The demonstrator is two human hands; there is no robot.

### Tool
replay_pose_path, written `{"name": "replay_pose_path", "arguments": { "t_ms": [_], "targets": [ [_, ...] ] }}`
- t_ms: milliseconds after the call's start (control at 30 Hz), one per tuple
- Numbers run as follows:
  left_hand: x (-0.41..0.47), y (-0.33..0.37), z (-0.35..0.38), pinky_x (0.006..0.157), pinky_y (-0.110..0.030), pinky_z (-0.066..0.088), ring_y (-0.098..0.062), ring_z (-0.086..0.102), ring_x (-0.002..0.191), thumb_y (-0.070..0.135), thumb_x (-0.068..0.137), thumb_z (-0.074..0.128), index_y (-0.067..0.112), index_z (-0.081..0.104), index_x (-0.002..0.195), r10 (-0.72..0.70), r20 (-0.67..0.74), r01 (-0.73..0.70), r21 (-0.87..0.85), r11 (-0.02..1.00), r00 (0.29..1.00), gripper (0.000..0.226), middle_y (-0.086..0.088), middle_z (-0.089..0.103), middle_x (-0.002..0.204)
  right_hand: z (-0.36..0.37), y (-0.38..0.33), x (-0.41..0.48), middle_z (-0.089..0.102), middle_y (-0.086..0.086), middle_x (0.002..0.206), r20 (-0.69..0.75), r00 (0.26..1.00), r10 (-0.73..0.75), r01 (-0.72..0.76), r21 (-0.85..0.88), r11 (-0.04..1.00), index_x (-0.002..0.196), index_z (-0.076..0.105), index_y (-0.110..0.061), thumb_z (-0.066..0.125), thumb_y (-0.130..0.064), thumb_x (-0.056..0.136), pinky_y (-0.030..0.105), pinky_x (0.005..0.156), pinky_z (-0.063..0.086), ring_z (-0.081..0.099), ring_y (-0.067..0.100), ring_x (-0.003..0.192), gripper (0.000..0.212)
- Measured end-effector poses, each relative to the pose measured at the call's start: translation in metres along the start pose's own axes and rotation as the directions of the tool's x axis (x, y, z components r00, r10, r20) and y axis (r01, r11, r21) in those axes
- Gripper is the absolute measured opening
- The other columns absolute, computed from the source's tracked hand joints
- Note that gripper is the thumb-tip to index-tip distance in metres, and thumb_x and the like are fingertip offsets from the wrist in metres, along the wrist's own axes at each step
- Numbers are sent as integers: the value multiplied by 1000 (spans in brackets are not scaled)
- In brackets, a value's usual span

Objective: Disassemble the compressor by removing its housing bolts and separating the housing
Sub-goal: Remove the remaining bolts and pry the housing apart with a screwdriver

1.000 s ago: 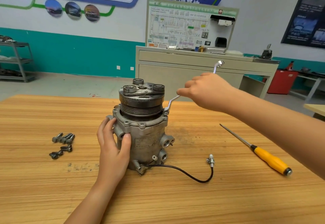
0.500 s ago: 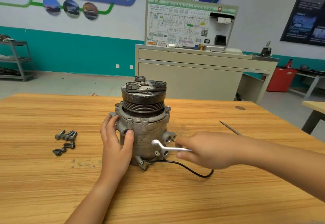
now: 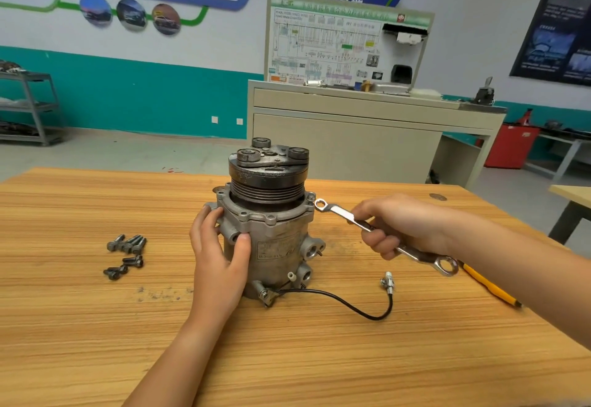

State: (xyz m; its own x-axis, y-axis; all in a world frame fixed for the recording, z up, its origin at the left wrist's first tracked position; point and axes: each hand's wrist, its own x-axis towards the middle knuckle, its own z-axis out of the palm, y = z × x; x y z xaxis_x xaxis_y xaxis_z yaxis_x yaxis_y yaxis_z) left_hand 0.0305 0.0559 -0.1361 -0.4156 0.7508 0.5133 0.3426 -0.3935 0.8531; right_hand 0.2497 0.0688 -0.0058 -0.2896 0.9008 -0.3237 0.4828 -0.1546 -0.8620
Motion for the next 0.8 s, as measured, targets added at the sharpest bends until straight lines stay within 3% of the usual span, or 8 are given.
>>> {"name": "replay_pose_path", "arguments": {
  "t_ms": [133,233,333,400,567,800],
  "targets": [
    [0,1,-1,107,-49,34,-8,25,134,14,92,52,21,34,135,-22,5,22,-11,1000,1000,47,16,21,137,-7,-3,1,51,3,56,11,986,-169,167,85,982,90,48,-9,41,-17,97,22,42,36,44,12,45,13],
    [0,1,-1,108,-48,34,6,22,126,13,92,52,18,35,136,-13,3,13,-14,1000,1000,48,14,21,137,-12,-2,-6,57,5,66,205,959,-197,166,162,973,100,50,-12,51,-23,88,19,37,40,49,11,49,16],
    [0,1,-1,109,-48,33,14,19,121,14,92,52,18,35,136,-22,12,23,-18,1000,1000,48,14,21,137,-8,4,-10,48,1,57,340,926,-161,113,158,981,107,50,-16,53,-28,82,23,42,48,46,10,47,28],
    [0,1,-1,109,-48,33,14,18,121,15,92,52,18,35,136,-27,12,27,-18,999,1000,48,12,21,140,-4,8,-8,47,-1,54,304,941,-151,114,135,984,113,51,-23,52,-30,83,24,44,48,45,9,46,31],
    [0,1,-1,110,-45,32,13,17,122,16,92,52,18,34,137,-30,14,30,-12,999,999,49,7,20,146,-3,4,-3,40,-2,50,75,981,-180,163,197,967,114,54,-38,36,-22,99,17,32,27,31,7,39,28],
    [0,1,-1,110,-41,31,12,19,121,15,92,52,19,35,136,-18,7,18,-1,1000,1000,48,7,21,145,0,-4,-7,44,-2,49,-3,991,-136,135,-79,988,127,45,-40,33,-23,101,17,34,28,33,7,38,33]
  ]
}}
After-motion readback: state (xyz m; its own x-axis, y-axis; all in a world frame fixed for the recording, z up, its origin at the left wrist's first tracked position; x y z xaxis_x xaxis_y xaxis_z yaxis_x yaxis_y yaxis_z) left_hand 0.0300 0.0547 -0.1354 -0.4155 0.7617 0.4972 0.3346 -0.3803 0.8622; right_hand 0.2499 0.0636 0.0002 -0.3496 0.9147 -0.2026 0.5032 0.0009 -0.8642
